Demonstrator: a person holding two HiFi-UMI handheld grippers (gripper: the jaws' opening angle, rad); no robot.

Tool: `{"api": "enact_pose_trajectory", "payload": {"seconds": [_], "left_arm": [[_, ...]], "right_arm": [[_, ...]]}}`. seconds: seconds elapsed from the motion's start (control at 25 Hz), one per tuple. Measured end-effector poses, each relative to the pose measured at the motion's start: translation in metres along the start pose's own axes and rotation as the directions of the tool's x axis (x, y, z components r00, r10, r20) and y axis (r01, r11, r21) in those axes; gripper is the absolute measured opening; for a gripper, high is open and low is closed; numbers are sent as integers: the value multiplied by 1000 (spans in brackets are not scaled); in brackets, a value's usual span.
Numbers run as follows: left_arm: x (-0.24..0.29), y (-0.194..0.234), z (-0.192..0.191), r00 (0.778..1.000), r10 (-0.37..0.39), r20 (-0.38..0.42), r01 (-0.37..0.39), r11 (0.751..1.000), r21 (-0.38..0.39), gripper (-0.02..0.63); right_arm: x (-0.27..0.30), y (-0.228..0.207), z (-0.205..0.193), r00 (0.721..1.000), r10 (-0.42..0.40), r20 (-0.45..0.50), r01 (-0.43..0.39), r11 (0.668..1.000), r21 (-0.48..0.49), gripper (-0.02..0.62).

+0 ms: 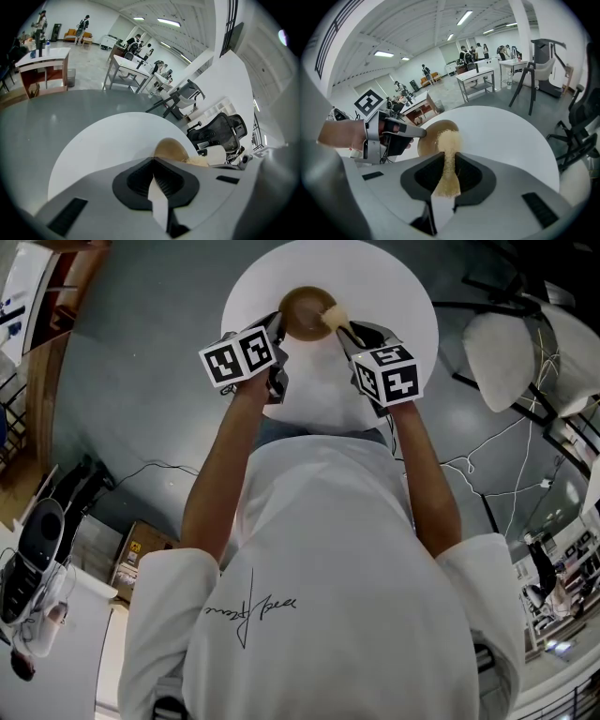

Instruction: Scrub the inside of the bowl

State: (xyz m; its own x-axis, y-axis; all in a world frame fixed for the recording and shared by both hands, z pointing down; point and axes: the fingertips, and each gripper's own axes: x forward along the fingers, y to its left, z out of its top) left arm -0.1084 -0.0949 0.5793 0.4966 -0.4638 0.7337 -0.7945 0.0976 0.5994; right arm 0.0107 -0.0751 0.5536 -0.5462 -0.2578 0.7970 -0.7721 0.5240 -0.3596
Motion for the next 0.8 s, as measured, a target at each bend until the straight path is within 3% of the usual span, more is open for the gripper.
{"api": "enact_pose_trajectory", "payload": {"seconds": [0.8], "left_arm": [[1, 0, 3, 1000, -12, -12, 12, 1000, 5, 11]], "right_arm": [[1, 8, -7, 1000, -10, 1, 10, 1000, 28, 78]]}}
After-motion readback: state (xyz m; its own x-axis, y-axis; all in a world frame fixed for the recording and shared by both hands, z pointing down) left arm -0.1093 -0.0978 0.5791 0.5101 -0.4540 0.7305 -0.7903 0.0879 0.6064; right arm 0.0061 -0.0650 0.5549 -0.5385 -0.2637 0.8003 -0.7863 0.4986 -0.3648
